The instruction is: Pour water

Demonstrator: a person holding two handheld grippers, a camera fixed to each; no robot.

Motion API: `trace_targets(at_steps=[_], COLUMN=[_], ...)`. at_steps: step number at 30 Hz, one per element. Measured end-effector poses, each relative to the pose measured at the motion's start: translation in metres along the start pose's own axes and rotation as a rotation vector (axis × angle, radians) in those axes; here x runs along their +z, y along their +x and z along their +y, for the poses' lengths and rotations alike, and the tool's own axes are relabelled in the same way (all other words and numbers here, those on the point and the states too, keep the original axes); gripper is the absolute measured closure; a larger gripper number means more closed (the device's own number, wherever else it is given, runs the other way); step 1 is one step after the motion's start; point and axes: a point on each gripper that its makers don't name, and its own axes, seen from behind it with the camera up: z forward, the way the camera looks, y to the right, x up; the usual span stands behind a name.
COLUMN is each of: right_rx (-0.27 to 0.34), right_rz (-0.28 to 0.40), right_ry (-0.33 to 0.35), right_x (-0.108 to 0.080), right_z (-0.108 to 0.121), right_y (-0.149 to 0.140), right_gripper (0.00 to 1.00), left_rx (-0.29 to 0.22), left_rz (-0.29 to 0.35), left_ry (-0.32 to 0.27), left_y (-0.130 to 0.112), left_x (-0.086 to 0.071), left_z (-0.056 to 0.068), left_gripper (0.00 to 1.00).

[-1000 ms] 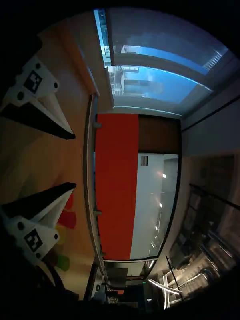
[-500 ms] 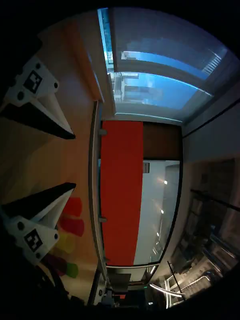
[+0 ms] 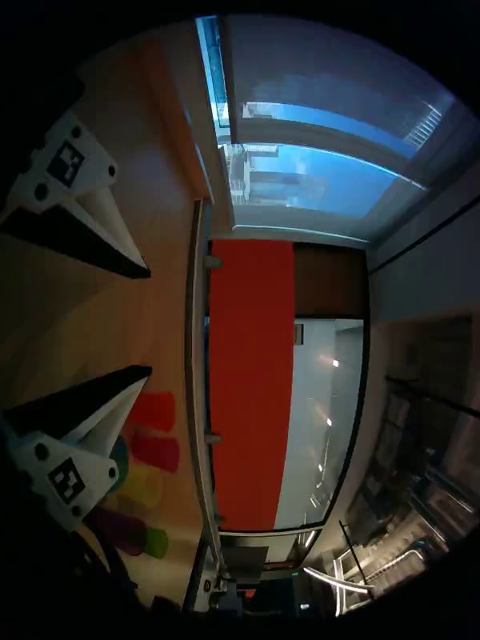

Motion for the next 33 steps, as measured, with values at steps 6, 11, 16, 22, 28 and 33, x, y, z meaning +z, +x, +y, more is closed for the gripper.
trace_targets(at_steps=[6, 11, 16, 22, 28, 33], right_rx=[0.000, 0.002, 0.005, 0.007, 0.009, 0.009], right_rz=[0.001, 0.003, 0.003, 0.005, 0.006, 0.007], right_ry=[-0.003, -0.002, -0.005, -0.009, -0.010, -0.011], right_x=[0.000, -0.001, -0.002, -0.003, -0.004, -0.005], right_z=[0.001, 0.003, 0.006, 0.008, 0.009, 0.012], right_y=[0.001, 0.002, 0.001, 0.001, 0.002, 0.002], right_gripper=[0.01, 0.01, 0.01, 0.01, 0.01, 0.01], left_rx=[0.004, 0.012, 0.019, 0.020, 0.023, 0.022], left_rz=[0.004, 0.003, 0.006, 0.002, 0.005, 0.010], left_ry=[-0.009, -0.012, -0.011, -0.010, -0.014, -0.015], left_y=[0.001, -0.001, -0.001, -0.004, -0.006, -0.005], left_x=[0.001, 0.003, 0.004, 0.006, 0.007, 0.007], left_z=[0.009, 0.013, 0.012, 0.010, 0.011, 0.012], left_gripper=[0.20, 0.20, 0.20, 0.20, 0.20, 0.21])
